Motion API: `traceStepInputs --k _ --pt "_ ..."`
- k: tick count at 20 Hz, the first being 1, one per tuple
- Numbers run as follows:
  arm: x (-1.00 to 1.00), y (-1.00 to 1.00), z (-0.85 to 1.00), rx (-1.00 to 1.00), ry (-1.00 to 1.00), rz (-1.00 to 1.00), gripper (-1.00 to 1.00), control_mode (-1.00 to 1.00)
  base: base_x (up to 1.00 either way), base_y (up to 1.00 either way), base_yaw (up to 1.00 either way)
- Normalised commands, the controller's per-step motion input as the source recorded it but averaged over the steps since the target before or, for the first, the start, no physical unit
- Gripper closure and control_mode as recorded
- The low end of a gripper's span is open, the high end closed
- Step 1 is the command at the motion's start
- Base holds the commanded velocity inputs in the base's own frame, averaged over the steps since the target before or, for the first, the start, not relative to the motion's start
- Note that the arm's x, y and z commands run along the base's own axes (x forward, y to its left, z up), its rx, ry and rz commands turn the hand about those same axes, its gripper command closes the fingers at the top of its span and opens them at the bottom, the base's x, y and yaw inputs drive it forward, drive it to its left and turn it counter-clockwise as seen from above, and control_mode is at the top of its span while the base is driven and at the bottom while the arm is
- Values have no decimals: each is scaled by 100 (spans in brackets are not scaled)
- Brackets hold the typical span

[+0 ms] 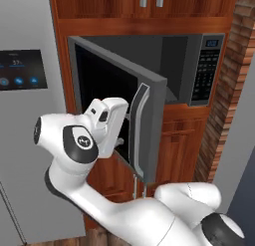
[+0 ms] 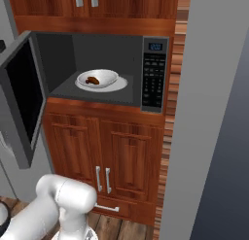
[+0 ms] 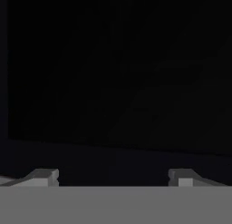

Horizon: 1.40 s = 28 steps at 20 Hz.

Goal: Remove the orange from the bowl and place it on the small plate. Then place the bowl with only the chicken drumstick in the microwave, close the door, and press the start button to microwave the chicken drumstick.

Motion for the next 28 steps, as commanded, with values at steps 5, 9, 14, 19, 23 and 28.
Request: traceStepInputs --k 5,9,14,19,23,28 --pt "45 -93 9 0 0 0 -100 -100 0 0 0" --pt "67 -62 10 0 0 0 -100 -100 0 0 0" --pt "76 -27 14 0 0 0 -100 -100 0 0 0" --pt "78 -13 7 0 0 0 -100 -100 0 0 0" --pt "84 -21 0 0 0 0 -100 -100 0 0 0" --pt "68 -31 0 0 -1 4 -100 -100 0 0 0"
